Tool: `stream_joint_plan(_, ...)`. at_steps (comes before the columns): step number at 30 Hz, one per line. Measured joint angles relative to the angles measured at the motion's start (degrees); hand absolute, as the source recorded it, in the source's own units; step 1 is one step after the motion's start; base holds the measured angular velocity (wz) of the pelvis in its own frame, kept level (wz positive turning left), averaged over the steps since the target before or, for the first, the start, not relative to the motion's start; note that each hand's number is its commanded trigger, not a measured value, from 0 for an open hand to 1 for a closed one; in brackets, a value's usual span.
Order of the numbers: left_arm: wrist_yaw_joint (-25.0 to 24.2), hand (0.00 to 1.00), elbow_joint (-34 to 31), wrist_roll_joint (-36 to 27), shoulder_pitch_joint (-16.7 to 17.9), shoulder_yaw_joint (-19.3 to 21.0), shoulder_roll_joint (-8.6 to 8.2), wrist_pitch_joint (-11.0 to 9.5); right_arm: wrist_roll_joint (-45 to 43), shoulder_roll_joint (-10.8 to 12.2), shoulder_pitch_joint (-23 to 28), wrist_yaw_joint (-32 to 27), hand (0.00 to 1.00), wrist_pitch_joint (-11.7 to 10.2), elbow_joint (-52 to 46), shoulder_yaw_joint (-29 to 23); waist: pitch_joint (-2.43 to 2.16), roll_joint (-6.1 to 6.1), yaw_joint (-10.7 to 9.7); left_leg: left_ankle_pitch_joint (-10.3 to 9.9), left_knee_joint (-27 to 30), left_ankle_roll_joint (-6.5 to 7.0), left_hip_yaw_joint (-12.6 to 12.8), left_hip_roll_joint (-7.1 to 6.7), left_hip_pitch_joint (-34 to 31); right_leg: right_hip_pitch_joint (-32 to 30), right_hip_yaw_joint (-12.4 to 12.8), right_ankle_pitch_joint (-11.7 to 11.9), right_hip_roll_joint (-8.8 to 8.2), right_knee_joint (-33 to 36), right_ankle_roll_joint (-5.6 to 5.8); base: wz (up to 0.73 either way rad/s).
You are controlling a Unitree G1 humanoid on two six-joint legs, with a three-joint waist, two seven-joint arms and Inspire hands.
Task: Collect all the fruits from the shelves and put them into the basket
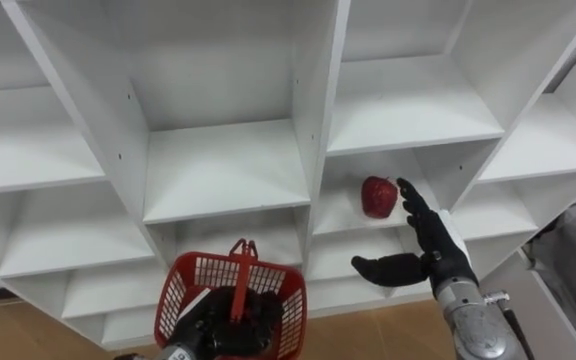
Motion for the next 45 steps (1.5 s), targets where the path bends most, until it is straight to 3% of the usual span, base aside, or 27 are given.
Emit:
stream_joint_plan(11, -0.1, 1.0, 0.0, 0.1, 1.1, 0.0, 0.0, 0.4, 0.8, -0.1, 0.5, -2.4, 0.0, 0.0, -1.8, -0.7, -0.5, 0.69, -0.3, -0.1, 0.0, -0.17, 0.0, 0.13, 0.9, 0.9, 0.2, 0.0, 0.16, -0.1, -0.06, 0.0)
stream_joint_plan(19, 0.0, 1.0, 0.0, 0.1, 1.6, 0.0, 0.02, 0.4, 1.3, -0.1, 0.5, -5.3, 0.0, 0.0, -1.8, -1.6, -0.17, 1.22, -0.2, -0.2, 0.0, -0.27, -0.1, 0.23, 0.9, 0.8, 0.2, 0.1, 0.28, -0.1, -0.1, 0.0)
stream_joint_plan(33, -0.3, 1.0, -3.7, 0.4, 2.5, 0.5, 1.12, 0.4, 2.9, -0.2, 0.4, -6.6, 0.0, 0.0, -1.4, -1.6, 0.1, 0.77, 0.1, -0.2, -0.1, -0.34, 0.0, 0.32, 0.4, 0.8, -0.8, 0.3, 0.04, -1.0, -0.24, 0.01)
stream_joint_plan(40, -0.5, 1.0, -3.6, 0.4, 1.7, 4.0, 1.14, 0.4, 3.7, -0.5, -5.1, -6.1, 0.0, 0.1, 6.8, -1.7, 0.1, 0.65, 0.2, -0.2, 0.9, -0.31, -0.2, 0.34, -3.3, -2.9, -0.8, 0.4, -0.05, 0.2, -0.38, 0.0)
stream_joint_plan(45, -0.6, 1.0, -2.9, 1.5, 0.9, 4.0, 1.09, 0.9, 3.2, -1.2, -10.9, -6.2, 0.0, 0.1, 13.2, -1.7, 0.17, 0.55, 0.2, -0.2, 1.4, -0.26, -0.5, 0.35, -5.6, -4.6, -1.2, 0.7, -0.15, 0.9, -0.44, 0.04)
